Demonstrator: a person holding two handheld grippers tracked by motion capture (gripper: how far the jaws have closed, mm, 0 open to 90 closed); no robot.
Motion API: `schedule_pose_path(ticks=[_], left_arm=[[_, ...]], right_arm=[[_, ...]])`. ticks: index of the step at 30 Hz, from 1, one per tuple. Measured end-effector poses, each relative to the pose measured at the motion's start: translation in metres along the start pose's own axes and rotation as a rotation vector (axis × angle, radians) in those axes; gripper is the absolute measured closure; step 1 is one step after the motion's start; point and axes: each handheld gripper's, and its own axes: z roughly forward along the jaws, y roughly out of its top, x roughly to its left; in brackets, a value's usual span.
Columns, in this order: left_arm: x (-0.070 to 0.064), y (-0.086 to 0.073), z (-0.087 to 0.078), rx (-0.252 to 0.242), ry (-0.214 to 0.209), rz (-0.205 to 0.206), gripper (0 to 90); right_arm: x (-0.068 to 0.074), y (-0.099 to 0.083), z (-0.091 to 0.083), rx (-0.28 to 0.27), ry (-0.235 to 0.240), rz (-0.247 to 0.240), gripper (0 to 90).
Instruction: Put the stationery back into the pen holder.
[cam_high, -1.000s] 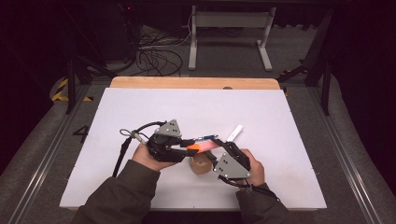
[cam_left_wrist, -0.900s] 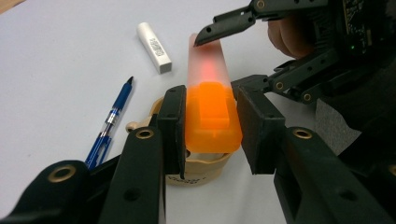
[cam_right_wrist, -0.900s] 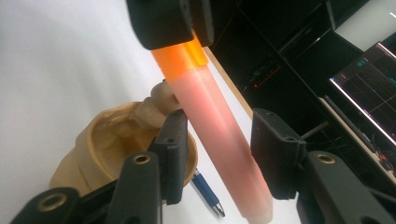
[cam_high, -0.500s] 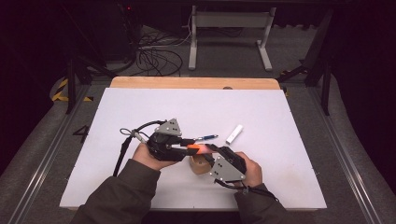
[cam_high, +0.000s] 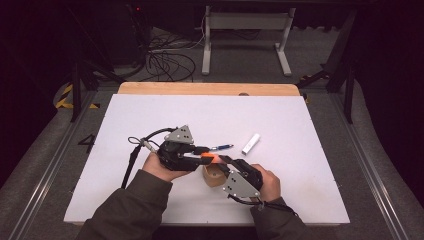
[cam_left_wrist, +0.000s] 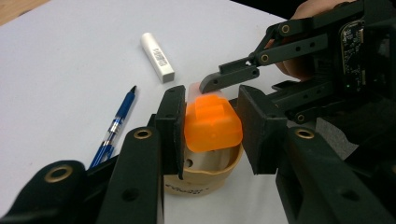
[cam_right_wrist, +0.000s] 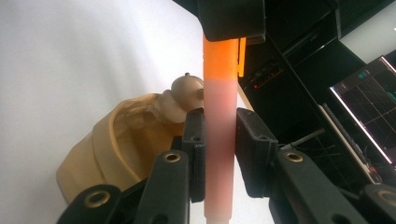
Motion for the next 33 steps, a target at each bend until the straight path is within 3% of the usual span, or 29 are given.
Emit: schedule_pose_path(ticks=[8, 12, 20, 33], left_arm=[[0.0, 0.0, 0.001, 0.007, 0.013, 0.016, 60.5], [0.001, -0.001, 0.0, 0.005, 0.03, 0.015, 54.9], [-0.001, -0.004, -0.003, -0.014, 0.059, 0.029, 47.2], [0.005, -0.013, -0.007, -0.022, 0.077, 0.016, 45.7]], right_arm=[[0.0, -0.001, 0.0, -0.006, -0.008, 0.01, 76.0], [-0.001, -0.001, 0.0, -0.01, -0.011, 0.02, 76.0], [-0.002, -0.003, 0.0, -0.04, -0.013, 0.079, 76.0], [-0.005, -0.006, 0.002, -0.088, -0.027, 0.214, 76.0]])
